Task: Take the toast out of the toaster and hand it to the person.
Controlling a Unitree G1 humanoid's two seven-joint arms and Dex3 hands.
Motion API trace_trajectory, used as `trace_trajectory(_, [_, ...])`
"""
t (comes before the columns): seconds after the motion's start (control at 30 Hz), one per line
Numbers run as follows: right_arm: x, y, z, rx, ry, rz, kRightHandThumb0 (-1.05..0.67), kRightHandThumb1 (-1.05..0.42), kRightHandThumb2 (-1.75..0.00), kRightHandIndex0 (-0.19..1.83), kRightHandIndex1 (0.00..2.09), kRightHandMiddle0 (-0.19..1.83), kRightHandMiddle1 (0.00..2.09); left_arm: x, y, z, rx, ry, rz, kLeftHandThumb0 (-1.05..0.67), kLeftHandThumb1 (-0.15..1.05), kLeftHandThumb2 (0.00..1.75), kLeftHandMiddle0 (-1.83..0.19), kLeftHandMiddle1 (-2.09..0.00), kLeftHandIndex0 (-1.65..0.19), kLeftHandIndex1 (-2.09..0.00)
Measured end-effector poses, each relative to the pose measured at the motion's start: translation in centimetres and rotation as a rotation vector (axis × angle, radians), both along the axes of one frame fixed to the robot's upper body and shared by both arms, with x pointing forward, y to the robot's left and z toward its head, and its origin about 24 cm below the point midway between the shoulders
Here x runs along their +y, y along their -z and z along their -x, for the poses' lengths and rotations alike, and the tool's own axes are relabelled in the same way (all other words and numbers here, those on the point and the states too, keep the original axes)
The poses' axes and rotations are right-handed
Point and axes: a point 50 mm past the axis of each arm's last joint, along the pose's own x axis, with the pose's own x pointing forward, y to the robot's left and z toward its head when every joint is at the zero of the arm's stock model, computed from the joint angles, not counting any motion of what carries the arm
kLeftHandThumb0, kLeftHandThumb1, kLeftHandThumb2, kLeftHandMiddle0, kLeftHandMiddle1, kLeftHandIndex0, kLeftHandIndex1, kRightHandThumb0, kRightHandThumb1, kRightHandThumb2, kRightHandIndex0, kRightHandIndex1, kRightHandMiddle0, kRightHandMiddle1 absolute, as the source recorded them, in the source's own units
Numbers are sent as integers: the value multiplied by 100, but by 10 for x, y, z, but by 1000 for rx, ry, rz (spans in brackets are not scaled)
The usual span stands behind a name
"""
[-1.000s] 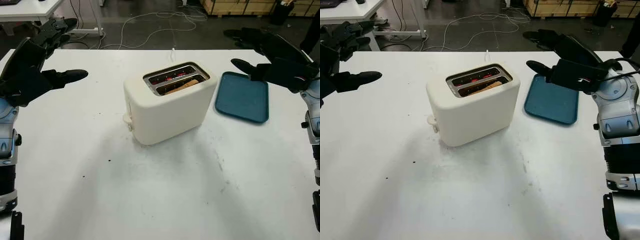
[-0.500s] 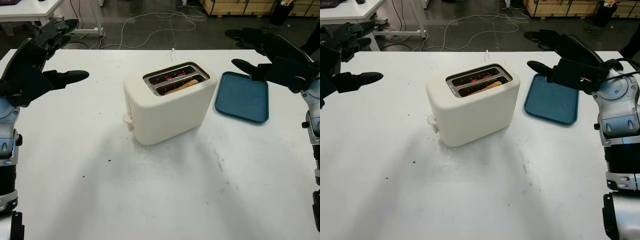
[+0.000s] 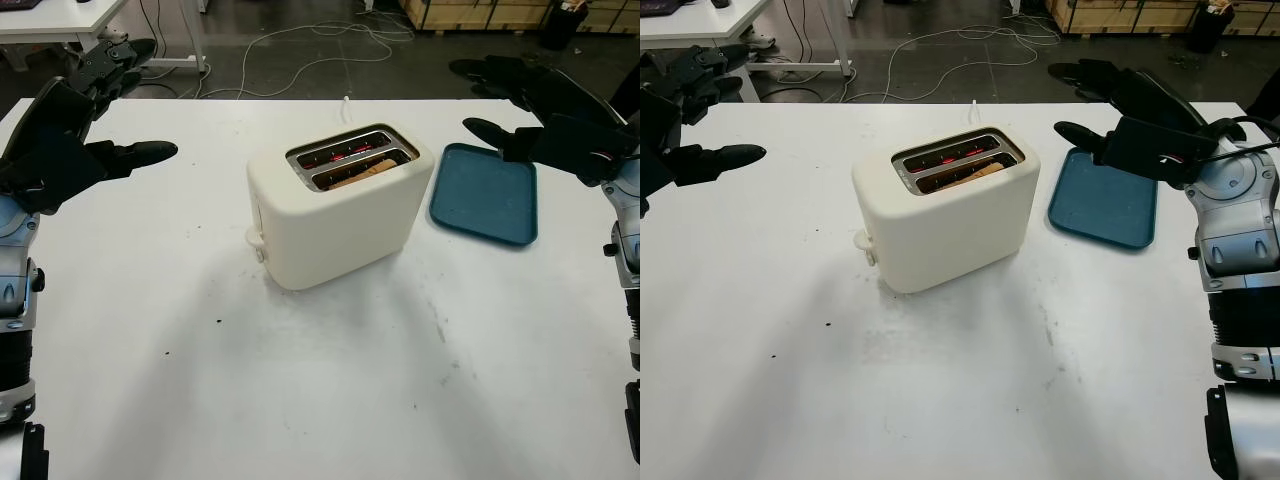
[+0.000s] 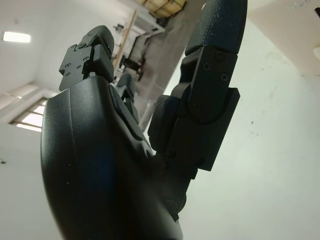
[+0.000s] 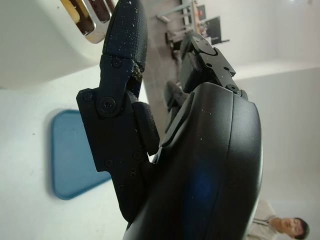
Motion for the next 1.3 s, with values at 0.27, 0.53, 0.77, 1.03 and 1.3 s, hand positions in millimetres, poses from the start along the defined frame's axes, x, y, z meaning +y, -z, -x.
trace_trajectory(0.27, [0,0,0,-1,-1,0,-81,-92,-55,1,63,31,1,1,1,1,13,-7,14,-90,92,1,0,-36,0,-33])
trace_trajectory(0.53, [1,0,0,0,-2,-5,-81,-92,-55,1,62,31,1,1,1,1,13,-6,15,-91,92,2,0,-39,0,-34])
trace_trajectory(0.77, [1,0,0,-1,-2,-4,-81,-92,-54,0,62,31,1,1,1,1,14,-6,15,-91,92,2,0,-39,0,-34])
trace_trajectory(1.03, [1,0,0,-1,-2,-4,-79,-92,-55,1,62,31,1,1,1,1,14,-5,15,-91,92,3,0,-38,0,-33])
trace_trajectory(1.3, [1,0,0,0,-2,-5,-80,-92,-54,0,63,32,1,1,1,1,14,-6,14,-91,92,2,0,-38,0,-34])
